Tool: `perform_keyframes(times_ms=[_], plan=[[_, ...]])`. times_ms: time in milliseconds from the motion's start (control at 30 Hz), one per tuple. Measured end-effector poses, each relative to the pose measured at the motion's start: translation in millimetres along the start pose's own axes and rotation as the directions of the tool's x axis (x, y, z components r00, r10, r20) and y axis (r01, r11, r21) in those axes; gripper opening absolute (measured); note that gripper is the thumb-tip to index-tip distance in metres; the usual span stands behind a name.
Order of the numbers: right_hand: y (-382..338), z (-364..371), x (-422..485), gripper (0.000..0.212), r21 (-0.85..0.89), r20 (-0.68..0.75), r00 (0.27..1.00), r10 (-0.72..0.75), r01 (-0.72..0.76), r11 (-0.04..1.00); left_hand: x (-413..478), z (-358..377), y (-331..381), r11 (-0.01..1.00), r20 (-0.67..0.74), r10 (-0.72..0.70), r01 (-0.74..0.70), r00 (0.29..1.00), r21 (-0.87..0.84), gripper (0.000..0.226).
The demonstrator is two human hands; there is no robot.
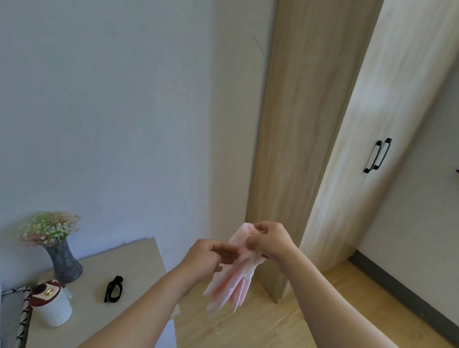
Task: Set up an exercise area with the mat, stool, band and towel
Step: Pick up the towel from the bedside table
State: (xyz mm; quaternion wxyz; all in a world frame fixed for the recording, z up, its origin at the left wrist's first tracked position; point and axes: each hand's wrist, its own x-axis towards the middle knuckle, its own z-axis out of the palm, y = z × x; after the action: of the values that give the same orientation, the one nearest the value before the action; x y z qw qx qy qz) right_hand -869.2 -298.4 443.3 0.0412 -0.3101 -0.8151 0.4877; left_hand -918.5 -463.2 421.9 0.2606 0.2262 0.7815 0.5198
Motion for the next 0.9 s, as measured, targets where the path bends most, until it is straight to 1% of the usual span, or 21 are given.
perform_keyframes(times_ms=[33,67,100,133,167,233,267,333,400,467,533,567,600,633,700,733,767,800,833,867,900], plan=[[0,-3,-4,0.034,0.008,-0.025,1.0,0.004,-0.004,1.0,0,-1,-1,0.997,-0.055,-0.033,0.029,0.998,-0.07,0.039],[1,-5,-8,0.029,0.012,-0.038,0.999,0.003,-0.002,1.0,3,-3,-4,0.994,-0.115,-0.043,0.031,0.992,-0.101,0.035],[0,-8,-11,0.026,0.022,-0.045,0.999,-0.002,0.003,1.0,4,-5,-7,0.996,-0.157,-0.036,0.024,0.987,-0.081,0.03],[-1,-10,-16,0.025,0.043,-0.048,0.999,-0.008,0.01,0.999,5,-7,-10,0.999,-0.154,-0.02,0.015,0.988,-0.037,0.033],[-5,-14,-23,0.023,0.071,-0.049,0.999,-0.016,0.019,0.997,6,-8,-13,1.0,-0.096,-0.002,0.003,0.995,0.007,0.042],[-14,-19,-35,0.018,0.121,-0.038,0.998,-0.047,0.052,0.991,8,-9,-17,1.0,0.102,0.004,-0.006,0.995,0.018,0.056],[-19,-22,-40,0.02,0.141,-0.031,0.997,-0.069,0.073,0.987,7,-8,-18,1.0,0.199,0.0,-0.002,0.98,0.014,0.058],[-30,-24,-52,0.029,0.186,-0.065,0.994,-0.092,0.103,0.977,2,-7,-15,0.999,0.314,0.023,-0.034,0.949,0.03,0.063],[-37,-23,-58,0.027,0.219,-0.112,0.989,-0.093,0.116,0.969,-3,-4,-14,0.996,0.302,0.069,-0.081,0.951,0.028,0.071],[-44,-18,-62,0.016,0.238,-0.211,0.976,-0.056,0.107,0.965,-10,-1,-7,0.986,0.27,0.165,-0.161,0.949,-0.034,0.085],[-51,-11,-66,0.013,0.276,-0.322,0.947,0.003,0.091,0.957,-17,5,-6,0.97,0.228,0.244,-0.234,0.942,-0.071,0.104],[-54,-9,-67,0.013,0.31,-0.359,0.933,0.036,0.083,0.947,-21,9,-7,0.966,0.196,0.256,-0.256,0.946,-0.029,0.114],[-56,-8,-70,0.013,0.339,-0.388,0.92,0.063,0.079,0.938,-24,12,-10,0.963,0.162,0.262,-0.27,0.951,0.027,0.116],[-58,-6,-74,0.013,0.358,-0.415,0.906,0.085,0.076,0.931,-28,12,-12,0.956,0.126,0.277,-0.286,0.953,0.065,0.109],[-60,-5,-83,0.009,0.35,-0.463,0.88,0.111,0.066,0.934,-35,8,-16,0.943,0.055,0.313,-0.317,0.948,0.1,0.072],[-62,-6,-89,0.009,0.307,-0.488,0.866,0.11,0.052,0.95,-37,7,-18,0.938,0.04,0.323,-0.326,0.945,0.12,0.054],[-63,-7,-97,0.014,0.243,-0.493,0.863,0.108,0.017,0.97,-39,6,-19,0.931,0.029,0.335,-0.336,0.942,0.144,0.041],[-64,-9,-105,0.023,0.162,-0.454,0.883,0.12,-0.051,0.986,-39,9,-21,0.926,0.016,0.343,-0.341,0.939,0.165,0.033],[-67,-8,-113,0.031,0.064,-0.37,0.915,0.16,-0.146,0.987,-40,11,-22,0.916,0.001,0.367,-0.362,0.93,0.174,0.028],[-68,-8,-122,0.038,-0.03,-0.294,0.929,0.227,-0.246,0.969,-40,15,-25,0.907,-0.009,0.39,-0.382,0.921,0.176,0.025],[-64,-8,-130,0.041,-0.1,-0.29,0.919,0.265,-0.305,0.947,-42,22,-28,0.902,-0.005,0.403,-0.397,0.915,0.169,0.024]])
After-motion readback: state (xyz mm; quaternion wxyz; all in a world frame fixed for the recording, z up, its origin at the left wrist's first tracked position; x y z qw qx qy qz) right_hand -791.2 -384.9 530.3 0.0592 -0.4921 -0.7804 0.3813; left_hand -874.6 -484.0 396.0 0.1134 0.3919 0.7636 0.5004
